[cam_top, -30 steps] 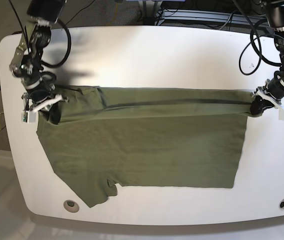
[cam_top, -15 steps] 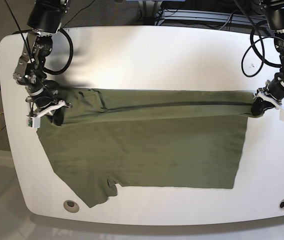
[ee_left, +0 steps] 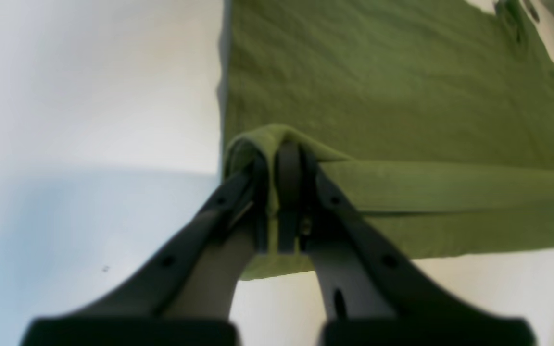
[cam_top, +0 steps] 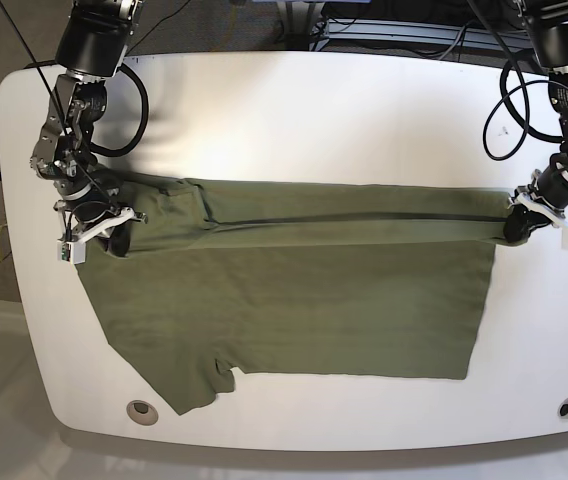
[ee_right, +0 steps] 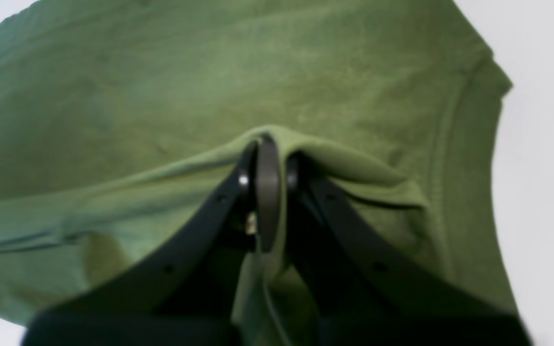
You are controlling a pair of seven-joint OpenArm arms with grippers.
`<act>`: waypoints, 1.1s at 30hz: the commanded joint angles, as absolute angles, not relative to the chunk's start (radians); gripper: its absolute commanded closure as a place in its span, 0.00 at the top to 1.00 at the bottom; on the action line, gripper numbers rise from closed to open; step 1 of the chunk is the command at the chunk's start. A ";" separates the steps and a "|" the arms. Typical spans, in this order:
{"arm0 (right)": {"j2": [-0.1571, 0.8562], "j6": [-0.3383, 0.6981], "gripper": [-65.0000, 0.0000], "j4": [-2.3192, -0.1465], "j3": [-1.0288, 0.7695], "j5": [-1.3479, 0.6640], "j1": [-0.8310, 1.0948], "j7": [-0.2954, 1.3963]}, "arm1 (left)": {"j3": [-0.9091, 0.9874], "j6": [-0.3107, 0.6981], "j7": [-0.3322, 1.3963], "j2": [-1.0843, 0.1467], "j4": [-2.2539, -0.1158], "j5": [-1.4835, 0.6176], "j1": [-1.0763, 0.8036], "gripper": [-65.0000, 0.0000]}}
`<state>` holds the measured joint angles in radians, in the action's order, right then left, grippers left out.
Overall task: Fold the T-shirt properly
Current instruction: 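Lower the held shoulder edge onto the shirt body, folding it over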
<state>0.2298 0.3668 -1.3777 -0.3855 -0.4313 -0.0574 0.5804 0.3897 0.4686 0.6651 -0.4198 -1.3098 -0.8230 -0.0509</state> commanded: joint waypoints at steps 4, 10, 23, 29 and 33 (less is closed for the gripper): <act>0.243 0.367 0.09 -1.405 -0.400 -0.421 -0.090 0.512 | 0.382 0.455 0.624 -0.440 -1.317 -0.802 -0.010 0.31; 0.245 0.367 0.34 -1.399 -0.401 -0.425 -0.102 0.504 | 0.384 0.449 0.624 -0.441 -1.315 -0.800 -0.009 0.48; 0.257 0.367 0.56 -1.421 -0.413 -0.431 -0.109 0.539 | 0.385 0.467 0.652 -0.441 -1.325 -0.788 -0.018 0.45; 0.265 0.368 0.56 -1.468 -0.426 -0.430 -0.074 0.546 | 0.385 0.475 0.662 -0.440 -1.358 -0.784 -0.040 0.44; 0.258 0.365 0.57 -1.559 -0.479 -0.426 0.002 0.546 | 0.395 0.470 0.659 -0.432 -1.456 -0.786 -0.095 0.44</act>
